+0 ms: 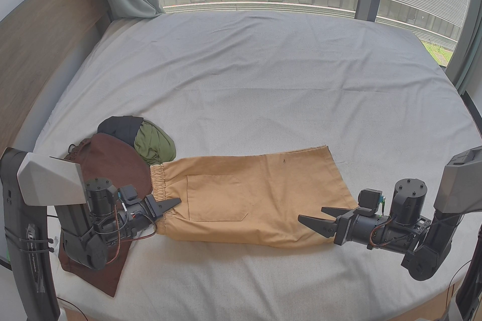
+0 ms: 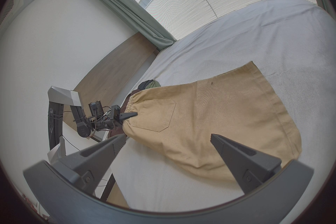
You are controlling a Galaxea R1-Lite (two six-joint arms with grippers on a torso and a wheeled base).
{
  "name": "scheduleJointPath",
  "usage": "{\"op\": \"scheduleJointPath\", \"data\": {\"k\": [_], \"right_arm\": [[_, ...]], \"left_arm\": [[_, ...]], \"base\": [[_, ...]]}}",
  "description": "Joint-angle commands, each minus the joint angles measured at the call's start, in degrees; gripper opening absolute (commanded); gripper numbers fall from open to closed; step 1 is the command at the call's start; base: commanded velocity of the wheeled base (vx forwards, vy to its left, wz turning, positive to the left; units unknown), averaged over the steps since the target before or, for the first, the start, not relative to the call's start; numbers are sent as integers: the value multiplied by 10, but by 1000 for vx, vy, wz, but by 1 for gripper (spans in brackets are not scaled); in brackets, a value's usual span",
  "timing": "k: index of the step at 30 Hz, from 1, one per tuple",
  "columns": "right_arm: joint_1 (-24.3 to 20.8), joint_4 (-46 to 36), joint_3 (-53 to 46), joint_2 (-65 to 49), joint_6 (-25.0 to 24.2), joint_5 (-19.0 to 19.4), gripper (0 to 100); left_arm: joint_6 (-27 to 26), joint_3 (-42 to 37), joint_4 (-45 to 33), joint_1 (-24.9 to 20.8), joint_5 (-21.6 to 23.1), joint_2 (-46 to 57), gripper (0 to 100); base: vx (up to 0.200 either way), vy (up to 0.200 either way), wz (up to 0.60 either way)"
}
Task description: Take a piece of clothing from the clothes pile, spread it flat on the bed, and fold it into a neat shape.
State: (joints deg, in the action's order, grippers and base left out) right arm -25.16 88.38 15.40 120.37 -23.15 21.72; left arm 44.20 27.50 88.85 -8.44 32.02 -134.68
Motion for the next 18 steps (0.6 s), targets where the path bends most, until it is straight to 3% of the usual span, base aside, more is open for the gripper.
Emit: {"op": "scheduleJointPath", "data": {"k": [1,5,18], "right_arm": [[-4,0,0,1,0,0,100],[-6,0,0,-2,0,0,100],[-16,0,-5,-3,0,-1,100]], "left_arm": [[-2,-12,0,6,1,15,0],[-26,-25,0,7,1,21,0],[-35,-63,0,32,6,47,0]], "base": [[0,0,0],[0,0,0],[0,0,0]]}}
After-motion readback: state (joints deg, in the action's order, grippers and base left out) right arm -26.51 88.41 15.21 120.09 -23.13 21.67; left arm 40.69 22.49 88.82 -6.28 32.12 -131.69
